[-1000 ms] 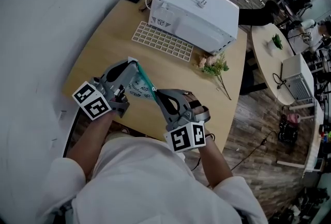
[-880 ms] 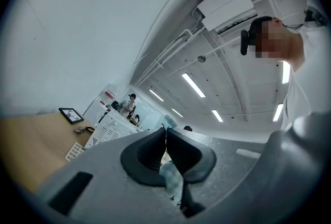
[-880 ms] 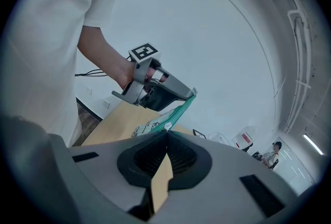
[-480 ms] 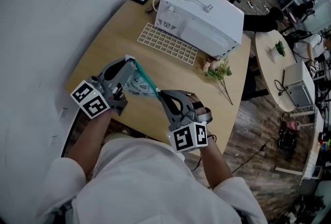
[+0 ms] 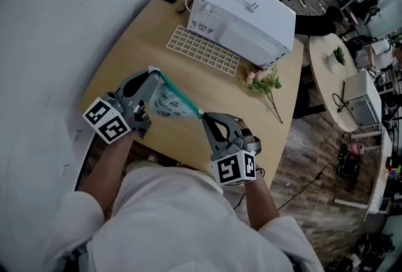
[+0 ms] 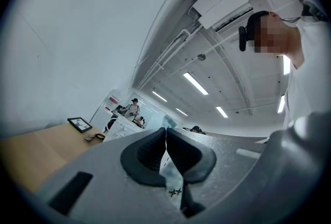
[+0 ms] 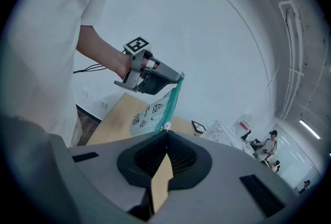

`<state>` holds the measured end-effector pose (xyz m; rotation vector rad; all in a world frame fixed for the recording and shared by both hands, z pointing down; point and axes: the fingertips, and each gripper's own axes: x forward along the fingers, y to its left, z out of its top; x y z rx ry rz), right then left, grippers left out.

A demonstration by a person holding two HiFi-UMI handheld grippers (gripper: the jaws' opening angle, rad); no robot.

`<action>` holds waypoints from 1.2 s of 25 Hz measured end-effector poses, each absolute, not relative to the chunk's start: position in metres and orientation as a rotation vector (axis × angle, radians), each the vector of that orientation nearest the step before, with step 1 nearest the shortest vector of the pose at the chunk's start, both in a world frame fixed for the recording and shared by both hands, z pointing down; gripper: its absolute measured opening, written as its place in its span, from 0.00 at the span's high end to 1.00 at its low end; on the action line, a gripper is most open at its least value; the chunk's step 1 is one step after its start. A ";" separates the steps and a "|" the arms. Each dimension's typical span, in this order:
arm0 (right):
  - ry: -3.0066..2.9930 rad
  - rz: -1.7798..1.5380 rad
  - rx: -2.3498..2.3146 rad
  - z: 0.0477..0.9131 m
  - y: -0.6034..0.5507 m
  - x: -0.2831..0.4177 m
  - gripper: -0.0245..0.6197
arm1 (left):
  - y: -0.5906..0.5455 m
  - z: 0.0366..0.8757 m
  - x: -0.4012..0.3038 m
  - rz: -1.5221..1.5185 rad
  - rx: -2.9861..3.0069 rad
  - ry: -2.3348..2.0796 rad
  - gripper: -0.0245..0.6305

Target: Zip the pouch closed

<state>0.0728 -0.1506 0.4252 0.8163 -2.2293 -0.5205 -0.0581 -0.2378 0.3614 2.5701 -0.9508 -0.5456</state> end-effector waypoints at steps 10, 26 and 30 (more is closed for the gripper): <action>-2.251 -0.403 0.864 0.435 -0.133 0.078 0.96 | -0.229 0.371 -0.050 -0.487 2.585 -0.892 0.94; -2.241 -0.085 1.164 0.452 -0.122 0.116 0.95 | -0.211 0.384 -0.010 -0.404 2.601 -0.716 0.94; -2.234 -0.044 1.225 0.453 -0.113 0.122 0.95 | -0.202 0.381 -0.002 -0.396 2.605 -0.669 0.94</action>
